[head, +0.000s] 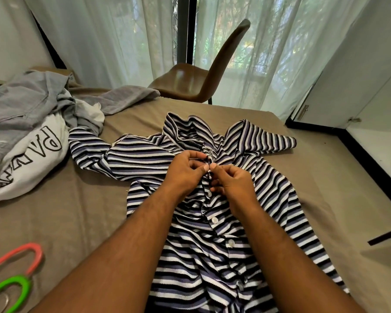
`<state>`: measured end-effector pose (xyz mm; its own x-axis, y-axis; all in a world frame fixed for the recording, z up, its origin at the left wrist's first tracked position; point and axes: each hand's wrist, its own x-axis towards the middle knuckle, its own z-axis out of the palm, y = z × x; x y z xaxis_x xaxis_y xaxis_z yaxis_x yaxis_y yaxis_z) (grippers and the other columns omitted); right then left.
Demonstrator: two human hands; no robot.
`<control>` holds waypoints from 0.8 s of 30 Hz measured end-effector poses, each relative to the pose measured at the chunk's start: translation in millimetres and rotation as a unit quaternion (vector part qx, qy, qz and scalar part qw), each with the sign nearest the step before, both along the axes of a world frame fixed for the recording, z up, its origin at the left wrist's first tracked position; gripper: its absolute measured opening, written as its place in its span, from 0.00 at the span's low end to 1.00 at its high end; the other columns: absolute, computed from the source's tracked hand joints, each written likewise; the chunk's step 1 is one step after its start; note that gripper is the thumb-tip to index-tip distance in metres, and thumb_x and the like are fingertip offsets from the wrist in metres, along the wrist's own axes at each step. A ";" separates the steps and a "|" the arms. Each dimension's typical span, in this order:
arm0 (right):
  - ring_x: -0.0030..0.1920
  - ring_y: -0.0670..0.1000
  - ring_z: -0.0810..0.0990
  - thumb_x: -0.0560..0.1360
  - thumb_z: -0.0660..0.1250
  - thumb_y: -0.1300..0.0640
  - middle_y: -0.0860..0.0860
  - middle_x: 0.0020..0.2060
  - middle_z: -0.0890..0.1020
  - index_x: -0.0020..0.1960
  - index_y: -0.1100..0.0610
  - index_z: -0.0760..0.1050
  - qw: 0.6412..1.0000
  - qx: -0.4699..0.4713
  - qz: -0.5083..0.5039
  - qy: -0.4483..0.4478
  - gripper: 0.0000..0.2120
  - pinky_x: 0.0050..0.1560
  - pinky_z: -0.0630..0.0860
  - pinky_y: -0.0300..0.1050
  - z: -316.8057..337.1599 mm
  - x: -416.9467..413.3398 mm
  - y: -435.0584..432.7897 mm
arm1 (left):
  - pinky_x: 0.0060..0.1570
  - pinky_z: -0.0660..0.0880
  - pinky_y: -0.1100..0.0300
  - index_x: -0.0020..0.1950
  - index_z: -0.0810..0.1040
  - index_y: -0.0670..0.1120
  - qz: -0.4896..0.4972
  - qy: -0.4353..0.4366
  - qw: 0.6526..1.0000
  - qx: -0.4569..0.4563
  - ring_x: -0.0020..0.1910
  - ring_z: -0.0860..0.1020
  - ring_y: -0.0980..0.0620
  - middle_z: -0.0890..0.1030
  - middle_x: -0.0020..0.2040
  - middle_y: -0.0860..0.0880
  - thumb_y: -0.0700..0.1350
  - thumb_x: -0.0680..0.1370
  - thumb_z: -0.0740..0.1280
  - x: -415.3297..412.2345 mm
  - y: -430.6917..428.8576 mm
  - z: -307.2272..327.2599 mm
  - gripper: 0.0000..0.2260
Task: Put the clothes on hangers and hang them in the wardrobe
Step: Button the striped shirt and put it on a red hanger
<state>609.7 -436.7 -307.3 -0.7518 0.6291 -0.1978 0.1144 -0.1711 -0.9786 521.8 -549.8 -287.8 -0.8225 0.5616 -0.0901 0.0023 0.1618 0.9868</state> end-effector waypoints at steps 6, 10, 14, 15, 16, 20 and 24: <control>0.32 0.51 0.78 0.78 0.71 0.57 0.56 0.35 0.81 0.47 0.67 0.81 0.999 -0.037 0.021 -0.032 0.11 0.35 0.80 0.46 -2.5 -2.6 -3.8 | 0.50 0.78 0.56 0.53 0.79 0.46 0.058 -0.021 0.993 -0.102 0.44 0.80 0.51 0.83 0.44 0.47 0.40 0.77 0.73 -3.6 5.0 -11.9 0.06; 0.31 0.52 0.80 0.80 0.69 0.53 0.55 0.34 0.83 0.47 0.66 0.81 0.999 0.017 0.021 -0.047 0.15 0.34 0.81 0.45 -1.3 -3.8 -5.8 | 0.42 0.79 0.57 0.43 0.80 0.50 0.090 0.068 0.974 -0.196 0.39 0.83 0.53 0.85 0.39 0.51 0.47 0.80 0.69 -9.3 -0.2 -13.9 0.06; 0.32 0.52 0.80 0.81 0.68 0.50 0.57 0.37 0.83 0.47 0.64 0.81 0.998 0.012 0.032 -0.062 0.16 0.34 0.81 0.46 1.2 -5.4 -2.9 | 0.37 0.80 0.59 0.43 0.79 0.50 0.092 0.066 0.972 -0.206 0.36 0.84 0.54 0.85 0.39 0.50 0.46 0.81 0.68 -11.4 -0.2 -13.1 0.07; 0.31 0.52 0.80 0.80 0.68 0.49 0.57 0.37 0.83 0.47 0.64 0.81 0.997 0.008 0.033 -0.066 0.17 0.34 0.81 0.47 2.1 -5.8 -2.5 | 0.39 0.81 0.58 0.43 0.79 0.50 0.087 0.075 0.970 -0.216 0.37 0.84 0.53 0.85 0.39 0.50 0.46 0.81 0.68 -12.3 0.8 -14.8 0.07; 0.31 0.53 0.80 0.79 0.69 0.46 0.58 0.37 0.84 0.47 0.64 0.81 0.997 0.007 0.034 -0.072 0.20 0.34 0.81 0.47 2.9 -6.8 -2.8 | 0.42 0.81 0.57 0.43 0.79 0.50 0.083 0.087 0.966 -0.230 0.39 0.84 0.53 0.85 0.40 0.50 0.47 0.80 0.69 -13.3 0.8 -16.4 0.06; 0.29 0.54 0.83 0.77 0.72 0.44 0.58 0.35 0.85 0.46 0.63 0.80 0.985 0.103 0.052 -0.131 0.20 0.31 0.81 0.48 3.1 -14.9 -4.2 | 0.42 0.76 0.62 0.42 0.79 0.53 0.030 0.132 0.948 -0.287 0.41 0.81 0.55 0.83 0.43 0.52 0.47 0.77 0.71 -13.0 -1.5 -18.0 0.05; 0.26 0.53 0.81 0.81 0.66 0.55 0.57 0.33 0.83 0.47 0.62 0.79 0.980 0.136 0.053 -0.135 0.10 0.35 0.82 0.54 -4.8 -17.7 -8.0 | 0.51 0.81 0.56 0.44 0.85 0.47 0.017 0.112 0.952 -0.284 0.45 0.84 0.49 0.86 0.42 0.47 0.47 0.77 0.72 -16.0 -10.7 -8.6 0.05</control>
